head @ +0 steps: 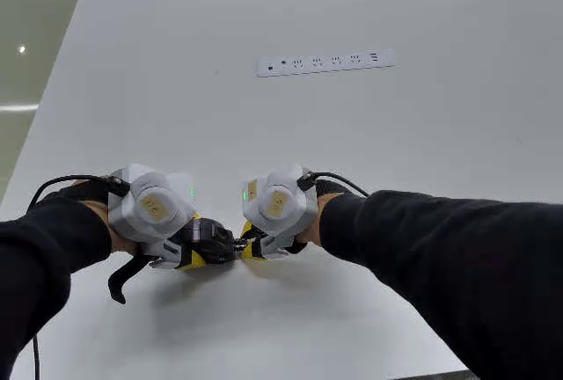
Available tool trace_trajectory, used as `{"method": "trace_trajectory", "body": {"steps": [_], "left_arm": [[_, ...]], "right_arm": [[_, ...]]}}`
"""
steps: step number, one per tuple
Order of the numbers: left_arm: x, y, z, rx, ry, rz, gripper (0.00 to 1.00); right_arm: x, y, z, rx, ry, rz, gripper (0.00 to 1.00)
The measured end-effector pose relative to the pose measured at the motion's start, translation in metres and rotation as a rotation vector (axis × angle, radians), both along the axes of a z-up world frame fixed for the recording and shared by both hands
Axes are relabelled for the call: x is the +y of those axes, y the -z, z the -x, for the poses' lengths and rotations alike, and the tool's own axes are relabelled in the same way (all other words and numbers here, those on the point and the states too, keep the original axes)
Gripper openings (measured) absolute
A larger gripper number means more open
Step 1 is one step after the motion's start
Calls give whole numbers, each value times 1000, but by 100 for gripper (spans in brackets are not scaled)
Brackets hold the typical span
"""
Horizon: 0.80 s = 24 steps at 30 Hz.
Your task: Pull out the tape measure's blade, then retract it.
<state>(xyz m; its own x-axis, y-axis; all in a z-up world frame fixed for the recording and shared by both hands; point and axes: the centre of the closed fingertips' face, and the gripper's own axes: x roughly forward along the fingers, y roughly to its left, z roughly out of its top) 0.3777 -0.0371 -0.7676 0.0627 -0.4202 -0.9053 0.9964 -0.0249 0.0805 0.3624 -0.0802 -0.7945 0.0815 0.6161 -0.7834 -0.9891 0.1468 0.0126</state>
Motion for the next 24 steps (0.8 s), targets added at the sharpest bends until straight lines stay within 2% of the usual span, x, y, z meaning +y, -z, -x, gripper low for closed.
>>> {"method": "trace_trajectory", "body": {"steps": [6, 10, 12, 19, 24], "left_arm": [[0, 0, 0, 6, -10, -1, 30], [0, 0, 0, 8, -11, 0, 30], [0, -1, 1, 9, -11, 0, 31], [0, -1, 1, 7, -12, 3, 31], [0, -1, 2, 3, -15, 7, 31]], "right_arm": [[-5, -1, 1, 14, 9, 1, 9], [-2, 0, 0, 47, 65, -6, 10], [-1, 0, 0, 22, 46, 6, 11], [6, 0, 0, 21, 52, -3, 12], [11, 0, 0, -3, 37, -7, 11]]}}
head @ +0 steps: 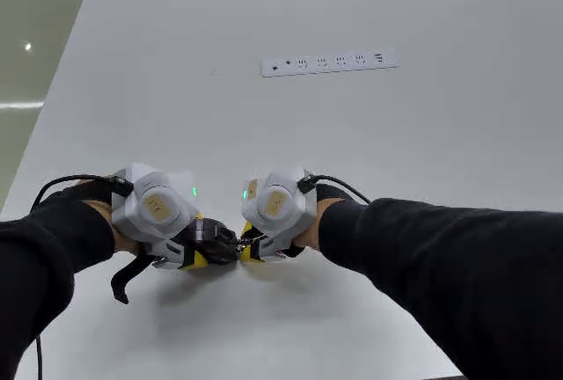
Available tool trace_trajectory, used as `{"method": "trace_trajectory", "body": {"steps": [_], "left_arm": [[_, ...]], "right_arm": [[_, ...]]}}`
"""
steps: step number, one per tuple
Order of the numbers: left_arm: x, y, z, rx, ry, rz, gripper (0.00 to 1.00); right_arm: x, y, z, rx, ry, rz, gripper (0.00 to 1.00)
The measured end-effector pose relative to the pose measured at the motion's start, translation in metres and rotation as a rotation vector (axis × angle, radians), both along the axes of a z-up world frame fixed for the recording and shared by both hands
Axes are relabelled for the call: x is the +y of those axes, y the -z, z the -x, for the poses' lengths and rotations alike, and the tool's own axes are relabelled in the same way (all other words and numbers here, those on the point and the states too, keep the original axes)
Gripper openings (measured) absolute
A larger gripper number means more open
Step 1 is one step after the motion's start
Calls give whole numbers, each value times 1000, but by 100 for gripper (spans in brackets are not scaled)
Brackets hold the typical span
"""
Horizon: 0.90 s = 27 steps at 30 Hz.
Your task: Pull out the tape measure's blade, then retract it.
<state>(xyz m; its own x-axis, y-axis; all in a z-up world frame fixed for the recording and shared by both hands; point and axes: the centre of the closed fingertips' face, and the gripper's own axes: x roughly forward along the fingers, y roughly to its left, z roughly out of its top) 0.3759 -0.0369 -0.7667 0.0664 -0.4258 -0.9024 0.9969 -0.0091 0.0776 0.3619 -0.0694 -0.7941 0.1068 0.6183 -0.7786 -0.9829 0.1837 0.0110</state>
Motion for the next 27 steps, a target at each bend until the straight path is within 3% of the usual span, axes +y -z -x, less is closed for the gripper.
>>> {"method": "trace_trajectory", "body": {"steps": [4, 12, 27], "left_arm": [[0, 0, 0, 1, -2, 5, 31], [0, 2, -1, 5, 0, 4, 31], [0, 1, -2, 5, -10, 10, 30]], "right_arm": [[-4, 0, -1, 9, -1, -15, 10], [-7, 0, -1, -7, -10, 0, 10], [-25, 0, -2, 7, 2, 17, 10]]}}
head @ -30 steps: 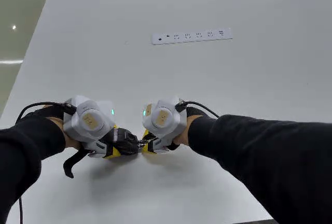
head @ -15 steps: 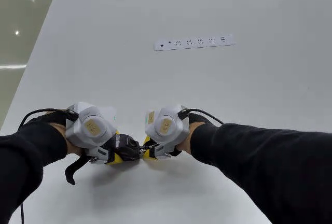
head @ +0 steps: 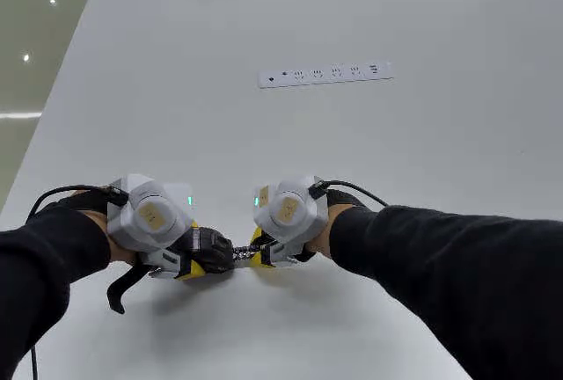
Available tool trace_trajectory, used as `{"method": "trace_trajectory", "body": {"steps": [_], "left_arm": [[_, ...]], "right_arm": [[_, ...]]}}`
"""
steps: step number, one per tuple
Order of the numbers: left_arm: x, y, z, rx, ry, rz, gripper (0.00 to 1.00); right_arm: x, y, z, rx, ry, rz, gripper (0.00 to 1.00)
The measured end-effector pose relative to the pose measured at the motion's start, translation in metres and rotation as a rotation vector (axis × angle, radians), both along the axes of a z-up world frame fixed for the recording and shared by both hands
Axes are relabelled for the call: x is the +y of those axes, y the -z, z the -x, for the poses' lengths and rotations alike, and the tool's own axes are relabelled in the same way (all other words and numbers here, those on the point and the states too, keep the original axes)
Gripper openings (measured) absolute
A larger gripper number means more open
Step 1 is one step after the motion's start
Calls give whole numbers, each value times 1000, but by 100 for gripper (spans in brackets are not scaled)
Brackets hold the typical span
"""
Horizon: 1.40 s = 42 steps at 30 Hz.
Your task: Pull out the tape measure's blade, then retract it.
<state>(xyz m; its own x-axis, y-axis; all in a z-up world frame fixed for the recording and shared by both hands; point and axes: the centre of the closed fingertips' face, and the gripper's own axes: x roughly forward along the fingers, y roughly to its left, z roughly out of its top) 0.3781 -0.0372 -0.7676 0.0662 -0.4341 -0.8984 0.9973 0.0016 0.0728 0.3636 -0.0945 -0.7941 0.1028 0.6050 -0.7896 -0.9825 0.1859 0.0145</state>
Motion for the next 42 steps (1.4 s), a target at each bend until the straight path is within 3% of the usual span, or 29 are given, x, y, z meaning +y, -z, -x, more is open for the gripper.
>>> {"method": "trace_trajectory", "body": {"steps": [42], "left_arm": [[0, -3, 2, 0, -9, 2, 31]], "right_arm": [[-27, 1, -1, 15, 38, 20, 9]]}}
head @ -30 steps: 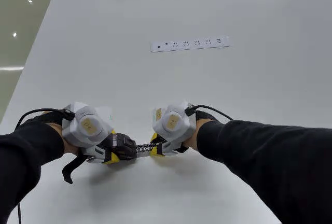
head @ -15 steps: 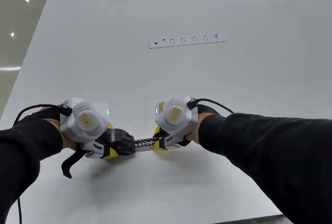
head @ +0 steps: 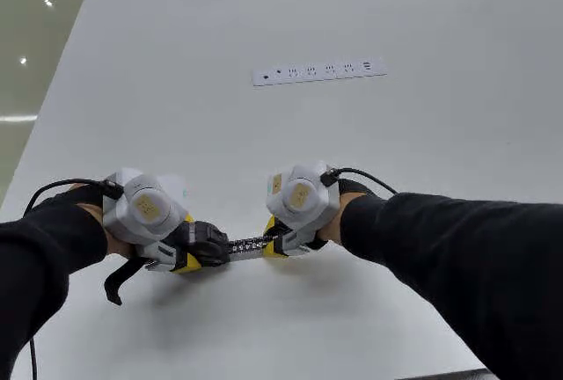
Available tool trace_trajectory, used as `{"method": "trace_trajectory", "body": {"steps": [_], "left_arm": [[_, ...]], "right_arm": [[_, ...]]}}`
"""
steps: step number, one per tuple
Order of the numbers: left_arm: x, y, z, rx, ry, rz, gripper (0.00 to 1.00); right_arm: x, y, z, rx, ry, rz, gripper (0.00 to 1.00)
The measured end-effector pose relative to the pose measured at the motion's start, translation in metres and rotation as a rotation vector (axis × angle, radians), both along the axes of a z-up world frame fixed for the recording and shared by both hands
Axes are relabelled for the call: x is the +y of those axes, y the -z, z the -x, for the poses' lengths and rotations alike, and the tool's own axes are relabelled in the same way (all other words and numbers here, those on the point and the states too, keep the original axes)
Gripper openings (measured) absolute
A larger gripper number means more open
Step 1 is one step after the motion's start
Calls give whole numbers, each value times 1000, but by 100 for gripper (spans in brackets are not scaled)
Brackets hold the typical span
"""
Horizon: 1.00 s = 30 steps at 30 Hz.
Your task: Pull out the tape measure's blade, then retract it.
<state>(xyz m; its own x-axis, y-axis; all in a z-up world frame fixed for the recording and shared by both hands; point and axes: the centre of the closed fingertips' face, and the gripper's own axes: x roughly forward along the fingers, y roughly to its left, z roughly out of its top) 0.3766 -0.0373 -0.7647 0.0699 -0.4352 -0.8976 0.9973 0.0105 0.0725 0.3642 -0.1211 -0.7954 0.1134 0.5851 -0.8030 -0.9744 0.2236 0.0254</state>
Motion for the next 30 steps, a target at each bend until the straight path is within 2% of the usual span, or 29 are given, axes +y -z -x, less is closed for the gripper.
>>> {"method": "trace_trajectory", "body": {"steps": [30], "left_arm": [[0, 3, -3, 5, 2, 5, 31]], "right_arm": [[-18, 0, 4, 12, 12, 15, 9]]}}
